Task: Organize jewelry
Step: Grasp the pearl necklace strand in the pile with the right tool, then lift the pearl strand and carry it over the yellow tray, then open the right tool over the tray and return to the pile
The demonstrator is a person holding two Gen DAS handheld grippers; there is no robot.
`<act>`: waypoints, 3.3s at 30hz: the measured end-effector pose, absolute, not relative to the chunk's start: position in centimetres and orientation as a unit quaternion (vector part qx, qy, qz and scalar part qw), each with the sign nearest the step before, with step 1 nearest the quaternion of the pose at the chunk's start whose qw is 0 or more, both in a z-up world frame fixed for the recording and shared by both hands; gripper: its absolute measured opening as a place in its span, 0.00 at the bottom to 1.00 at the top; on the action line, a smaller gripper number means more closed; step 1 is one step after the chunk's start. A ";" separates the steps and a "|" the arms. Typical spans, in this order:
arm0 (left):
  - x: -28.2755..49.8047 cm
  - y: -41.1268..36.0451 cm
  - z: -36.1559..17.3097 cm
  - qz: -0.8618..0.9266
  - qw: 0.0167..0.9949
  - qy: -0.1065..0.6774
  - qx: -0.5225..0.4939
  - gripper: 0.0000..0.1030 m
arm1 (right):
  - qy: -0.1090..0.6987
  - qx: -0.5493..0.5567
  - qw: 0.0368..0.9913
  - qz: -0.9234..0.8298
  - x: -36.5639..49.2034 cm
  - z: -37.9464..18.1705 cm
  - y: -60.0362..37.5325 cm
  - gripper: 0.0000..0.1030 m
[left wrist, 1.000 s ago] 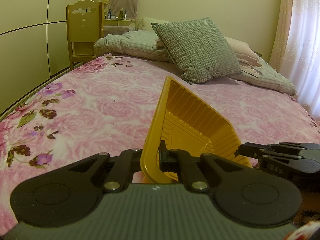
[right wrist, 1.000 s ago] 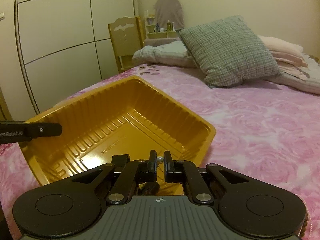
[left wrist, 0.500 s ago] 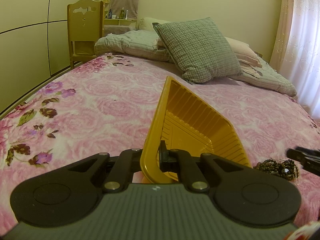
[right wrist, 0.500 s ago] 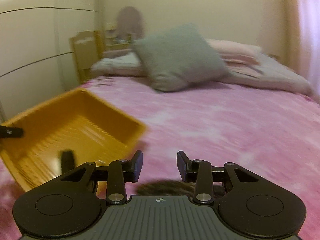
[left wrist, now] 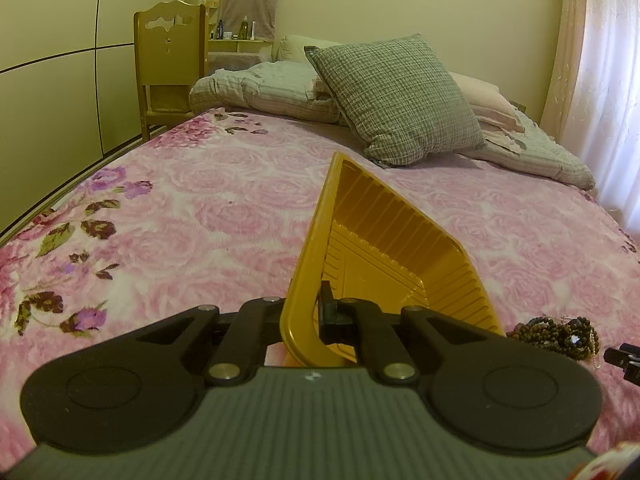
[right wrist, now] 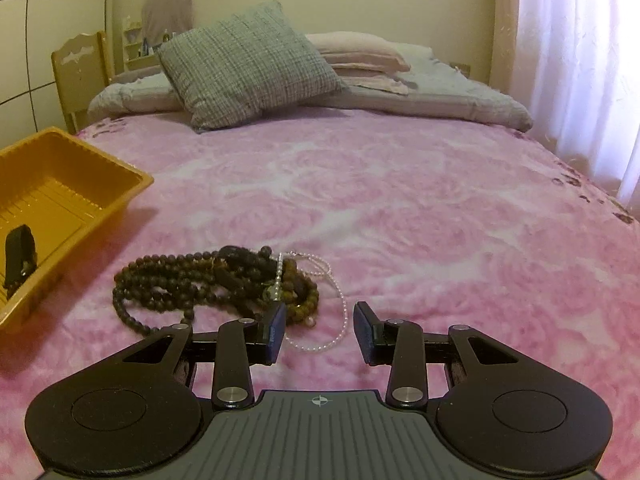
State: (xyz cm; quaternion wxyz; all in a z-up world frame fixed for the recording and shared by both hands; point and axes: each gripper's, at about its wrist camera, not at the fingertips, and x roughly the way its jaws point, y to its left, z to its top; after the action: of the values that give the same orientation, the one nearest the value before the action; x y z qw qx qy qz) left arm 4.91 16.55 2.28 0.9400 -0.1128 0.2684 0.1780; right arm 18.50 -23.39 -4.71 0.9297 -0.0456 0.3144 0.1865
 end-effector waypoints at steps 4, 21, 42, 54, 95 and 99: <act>4.9 16.5 2.3 0.178 0.940 0.268 -0.113 0.05 | 0.317 -0.053 0.924 0.205 18.5 -5.0 -22.5 0.37; 4.9 16.6 2.3 0.178 0.940 0.268 -0.114 0.05 | 0.307 -0.138 0.919 0.207 18.3 -5.9 -20.4 0.02; 5.0 16.5 2.4 0.178 0.940 0.268 -0.113 0.06 | 0.176 -0.088 0.956 0.219 18.8 5.6 -21.2 0.02; 4.9 16.5 2.4 0.178 0.940 0.268 -0.113 0.06 | 0.118 -0.068 0.949 0.283 18.8 11.3 -18.1 0.02; 5.1 16.4 2.2 0.175 0.940 0.268 -0.120 0.06 | 0.248 -0.034 0.856 0.453 19.3 5.1 -4.7 0.06; 5.1 16.5 2.2 0.175 0.940 0.268 -0.121 0.06 | 0.233 -0.006 0.887 0.398 19.9 5.7 -8.6 0.13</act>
State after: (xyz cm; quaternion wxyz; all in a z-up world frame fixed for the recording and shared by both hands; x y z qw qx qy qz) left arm 5.07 16.50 2.21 0.9396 -0.1211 0.2679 0.1750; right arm 19.88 -8.56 5.67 0.8872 -0.0057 0.2327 0.3984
